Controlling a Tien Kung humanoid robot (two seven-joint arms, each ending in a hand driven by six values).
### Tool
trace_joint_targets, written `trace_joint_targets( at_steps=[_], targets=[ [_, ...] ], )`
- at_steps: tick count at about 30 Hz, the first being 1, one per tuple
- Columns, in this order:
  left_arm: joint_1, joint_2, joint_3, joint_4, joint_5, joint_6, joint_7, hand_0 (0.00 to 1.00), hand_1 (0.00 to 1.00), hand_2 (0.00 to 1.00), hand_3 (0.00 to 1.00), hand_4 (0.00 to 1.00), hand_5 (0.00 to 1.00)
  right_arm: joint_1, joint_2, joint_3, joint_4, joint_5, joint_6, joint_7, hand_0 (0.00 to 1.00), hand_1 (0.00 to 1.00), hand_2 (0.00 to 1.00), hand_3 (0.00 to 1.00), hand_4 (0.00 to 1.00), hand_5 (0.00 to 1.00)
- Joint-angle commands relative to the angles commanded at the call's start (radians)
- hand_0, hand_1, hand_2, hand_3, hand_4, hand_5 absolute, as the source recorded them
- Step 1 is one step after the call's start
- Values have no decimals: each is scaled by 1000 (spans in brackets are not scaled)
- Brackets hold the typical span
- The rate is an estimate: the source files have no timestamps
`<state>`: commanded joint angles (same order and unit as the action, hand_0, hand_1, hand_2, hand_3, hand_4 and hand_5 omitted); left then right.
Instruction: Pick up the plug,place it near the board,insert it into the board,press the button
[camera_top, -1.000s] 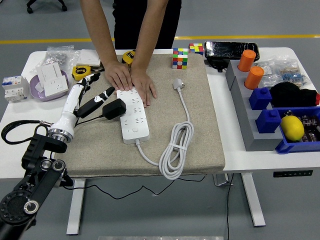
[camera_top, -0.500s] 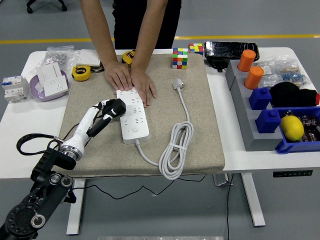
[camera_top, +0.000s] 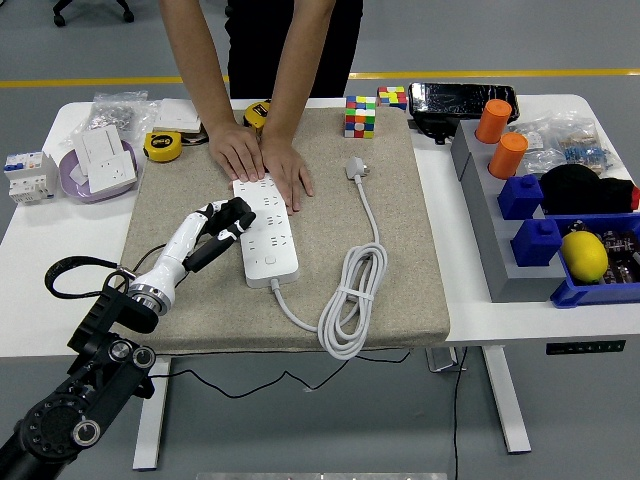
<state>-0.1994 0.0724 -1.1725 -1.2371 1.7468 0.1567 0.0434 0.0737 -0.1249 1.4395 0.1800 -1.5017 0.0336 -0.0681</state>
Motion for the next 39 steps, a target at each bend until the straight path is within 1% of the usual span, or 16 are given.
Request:
trace_joint_targets(
  at_steps=[5,22,32,34,39],
  targets=[
    [-9,1,12,2,19,2,6,998,998,943,881,998,998,1,-1,-1,0,0,0,0,829,760,754,786,998,835],
    [-28,0,57,12,33,-2,18,998,998,936,880,998,998,2,-1,-3,0,3,0,-2,829,758,754,786,998,834],
    [-40,-2,97,13,44,4,19,998,998,933,877,998,998,5,-2,-6,0,6,-1,-1,829,758,754,785,998,834],
    [-41,-2,101,13,51,4,22,998,998,932,877,998,998,5,-2,-6,0,6,-1,0,829,758,754,786,998,833],
    [-48,-1,113,15,107,-1,37,998,998,932,877,998,998,4,-3,-5,0,5,-1,-2,829,758,754,786,998,833]
  ],
)
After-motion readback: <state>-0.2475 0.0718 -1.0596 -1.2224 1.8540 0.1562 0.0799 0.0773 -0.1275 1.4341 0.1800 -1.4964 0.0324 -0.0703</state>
